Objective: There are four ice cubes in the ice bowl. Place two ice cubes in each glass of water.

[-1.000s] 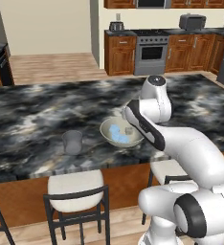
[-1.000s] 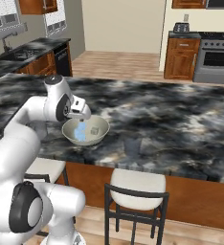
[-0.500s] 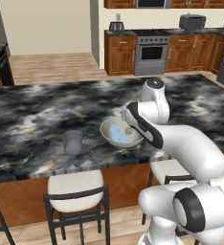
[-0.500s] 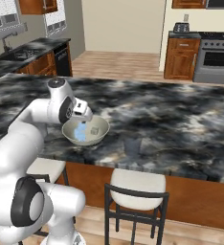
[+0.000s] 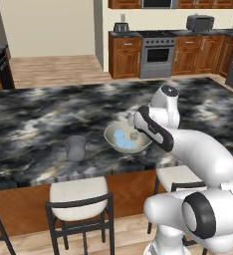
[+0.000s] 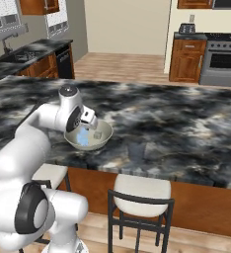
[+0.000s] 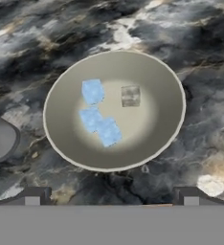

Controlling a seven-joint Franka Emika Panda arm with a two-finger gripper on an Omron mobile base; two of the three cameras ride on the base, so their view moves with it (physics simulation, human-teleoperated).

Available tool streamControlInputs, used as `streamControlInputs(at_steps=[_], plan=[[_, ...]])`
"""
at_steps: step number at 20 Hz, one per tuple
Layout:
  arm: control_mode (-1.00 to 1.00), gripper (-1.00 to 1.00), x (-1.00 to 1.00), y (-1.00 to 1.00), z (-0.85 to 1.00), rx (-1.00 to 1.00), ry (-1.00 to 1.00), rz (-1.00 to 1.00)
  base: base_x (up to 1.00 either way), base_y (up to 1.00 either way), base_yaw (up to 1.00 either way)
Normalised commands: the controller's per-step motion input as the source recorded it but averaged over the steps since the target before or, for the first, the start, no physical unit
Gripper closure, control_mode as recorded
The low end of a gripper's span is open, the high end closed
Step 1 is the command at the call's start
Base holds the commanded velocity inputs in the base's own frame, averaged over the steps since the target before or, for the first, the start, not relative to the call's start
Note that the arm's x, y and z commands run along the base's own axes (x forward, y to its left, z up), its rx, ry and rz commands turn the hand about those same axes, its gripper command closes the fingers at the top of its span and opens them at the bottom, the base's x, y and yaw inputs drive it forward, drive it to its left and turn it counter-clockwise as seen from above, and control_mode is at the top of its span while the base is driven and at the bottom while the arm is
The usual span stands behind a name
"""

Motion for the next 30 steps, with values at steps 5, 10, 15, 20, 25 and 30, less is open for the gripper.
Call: streamControlInputs(at_steps=[5,10,15,20,25,30], plan=[[-1.00,-1.00,0.17,0.00,-0.12,0.09,-0.03,0.00,0.00,0.00,0.00],[-1.00,-1.00,0.21,0.00,-0.08,0.03,-0.03,0.00,0.00,0.00,0.00],[-1.00,-1.00,0.20,0.06,-0.10,0.00,-0.01,0.03,0.00,0.00,0.00],[-1.00,-1.00,0.03,0.04,-0.16,0.00,0.00,0.11,0.00,0.00,0.00],[-1.00,-1.00,0.01,0.01,-0.16,0.00,0.00,0.16,0.00,0.00,0.00],[-1.00,-1.00,0.11,0.07,-0.03,0.00,0.00,0.10,0.00,0.00,0.00]])
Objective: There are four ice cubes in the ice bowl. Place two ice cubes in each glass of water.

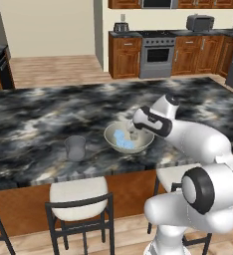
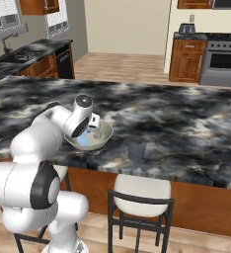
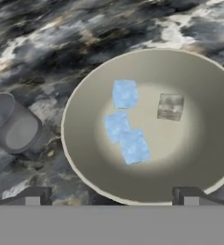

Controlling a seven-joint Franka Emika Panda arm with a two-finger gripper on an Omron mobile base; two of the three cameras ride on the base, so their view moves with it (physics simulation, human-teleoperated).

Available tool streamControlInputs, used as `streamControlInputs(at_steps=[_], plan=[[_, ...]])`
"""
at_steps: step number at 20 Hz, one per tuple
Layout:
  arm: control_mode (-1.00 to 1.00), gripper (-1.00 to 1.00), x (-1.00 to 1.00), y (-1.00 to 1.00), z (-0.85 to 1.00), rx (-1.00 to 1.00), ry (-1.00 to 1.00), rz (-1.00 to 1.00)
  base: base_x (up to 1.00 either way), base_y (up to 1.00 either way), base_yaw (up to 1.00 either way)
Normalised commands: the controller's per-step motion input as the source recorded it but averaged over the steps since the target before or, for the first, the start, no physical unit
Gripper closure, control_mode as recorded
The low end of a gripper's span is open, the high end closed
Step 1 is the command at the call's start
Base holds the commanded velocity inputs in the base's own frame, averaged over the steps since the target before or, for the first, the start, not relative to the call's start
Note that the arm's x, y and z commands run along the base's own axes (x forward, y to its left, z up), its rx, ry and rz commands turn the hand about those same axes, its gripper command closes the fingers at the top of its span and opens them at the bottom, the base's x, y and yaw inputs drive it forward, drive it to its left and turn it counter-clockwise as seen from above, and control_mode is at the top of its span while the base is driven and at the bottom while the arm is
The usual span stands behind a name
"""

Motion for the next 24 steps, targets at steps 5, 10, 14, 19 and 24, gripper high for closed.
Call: streamControlInputs(at_steps=[5,10,14,19,24], plan=[[-1.00,-1.00,0.19,0.19,-0.03,0.00,0.00,0.05,0.00,0.00,0.00],[-1.00,-1.00,0.18,0.18,-0.07,0.00,0.00,0.01,0.00,0.00,0.00],[-1.00,-1.00,0.23,0.04,-0.13,0.00,0.00,0.00,0.00,0.00,0.00],[-1.00,-1.00,0.22,0.00,-0.18,0.00,0.00,0.00,0.00,0.00,0.00],[-1.00,-1.00,0.22,0.00,-0.20,0.00,0.00,0.00,0.00,0.00,0.00]])
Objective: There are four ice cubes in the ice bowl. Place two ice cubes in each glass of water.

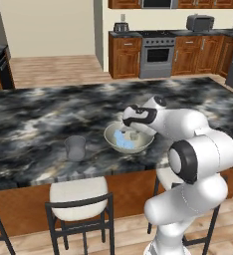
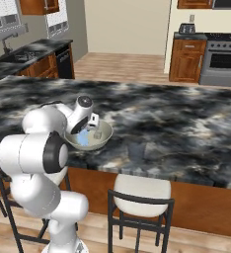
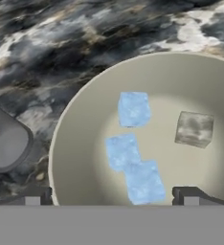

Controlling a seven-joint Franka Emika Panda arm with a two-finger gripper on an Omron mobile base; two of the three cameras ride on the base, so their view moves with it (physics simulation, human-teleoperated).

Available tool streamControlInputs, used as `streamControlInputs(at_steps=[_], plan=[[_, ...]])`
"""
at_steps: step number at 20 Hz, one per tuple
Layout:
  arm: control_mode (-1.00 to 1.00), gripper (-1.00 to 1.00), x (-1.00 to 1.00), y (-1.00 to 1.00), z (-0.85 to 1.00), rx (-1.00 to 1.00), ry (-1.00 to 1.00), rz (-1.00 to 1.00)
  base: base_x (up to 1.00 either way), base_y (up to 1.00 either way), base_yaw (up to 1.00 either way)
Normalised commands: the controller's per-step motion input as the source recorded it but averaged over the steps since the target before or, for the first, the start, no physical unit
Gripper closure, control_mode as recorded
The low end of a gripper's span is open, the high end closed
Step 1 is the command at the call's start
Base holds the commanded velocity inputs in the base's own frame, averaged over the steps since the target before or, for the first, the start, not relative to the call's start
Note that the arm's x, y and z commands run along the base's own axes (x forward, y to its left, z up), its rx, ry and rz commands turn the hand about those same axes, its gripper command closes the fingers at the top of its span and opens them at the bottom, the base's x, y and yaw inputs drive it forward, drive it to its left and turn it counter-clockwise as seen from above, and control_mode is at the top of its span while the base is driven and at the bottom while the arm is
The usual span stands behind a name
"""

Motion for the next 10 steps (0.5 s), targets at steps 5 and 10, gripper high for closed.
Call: streamControlInputs(at_steps=[5,10], plan=[[-1.00,-1.00,0.19,0.00,-0.12,0.00,0.00,0.01,0.00,0.00,0.00],[-1.00,-1.00,0.20,0.00,-0.06,0.00,0.00,0.02,0.00,0.00,0.00]])
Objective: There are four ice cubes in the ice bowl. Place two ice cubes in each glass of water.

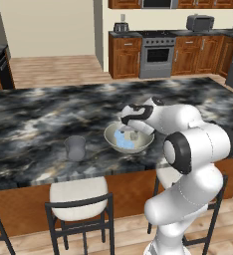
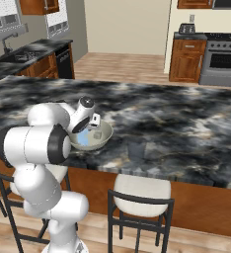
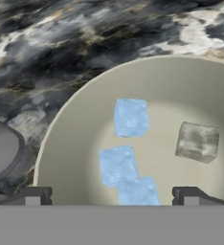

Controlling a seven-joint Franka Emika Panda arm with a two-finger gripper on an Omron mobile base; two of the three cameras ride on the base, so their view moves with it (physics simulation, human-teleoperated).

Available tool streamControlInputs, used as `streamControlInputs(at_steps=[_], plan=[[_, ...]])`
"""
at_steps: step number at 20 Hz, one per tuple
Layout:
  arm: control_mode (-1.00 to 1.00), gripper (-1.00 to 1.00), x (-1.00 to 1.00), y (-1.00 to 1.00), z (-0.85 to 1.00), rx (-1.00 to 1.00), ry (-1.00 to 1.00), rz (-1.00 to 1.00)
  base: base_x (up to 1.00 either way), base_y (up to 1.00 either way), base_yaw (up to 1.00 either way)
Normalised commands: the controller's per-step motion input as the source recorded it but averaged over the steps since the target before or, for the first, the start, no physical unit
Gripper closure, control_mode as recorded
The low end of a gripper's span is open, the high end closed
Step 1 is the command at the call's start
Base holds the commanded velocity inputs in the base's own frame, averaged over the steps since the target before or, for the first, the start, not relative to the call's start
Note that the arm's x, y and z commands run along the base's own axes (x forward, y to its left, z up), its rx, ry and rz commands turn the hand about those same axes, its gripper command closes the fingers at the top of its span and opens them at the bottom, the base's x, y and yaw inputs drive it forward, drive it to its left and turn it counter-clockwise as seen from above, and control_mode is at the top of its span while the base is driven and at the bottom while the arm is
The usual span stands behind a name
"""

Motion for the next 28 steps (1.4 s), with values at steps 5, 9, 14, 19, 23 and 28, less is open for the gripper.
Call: streamControlInputs(at_steps=[5,9,14,19,23,28], plan=[[-1.00,-1.00,0.19,0.00,-0.06,0.00,0.00,0.02,0.00,0.00,0.00],[-1.00,-1.00,0.23,0.00,-0.11,0.00,0.00,0.03,0.00,0.00,0.00],[-1.00,-1.00,0.21,0.00,-0.18,0.00,0.00,0.03,0.00,0.00,0.00],[-1.00,-1.00,0.15,0.01,-0.22,0.00,0.00,0.03,0.00,0.00,0.00],[-1.00,-1.00,0.11,0.06,-0.21,0.00,0.00,0.03,0.00,0.00,0.00],[-1.00,-1.00,0.14,0.05,-0.18,0.00,0.00,0.03,0.00,0.00,0.00]])
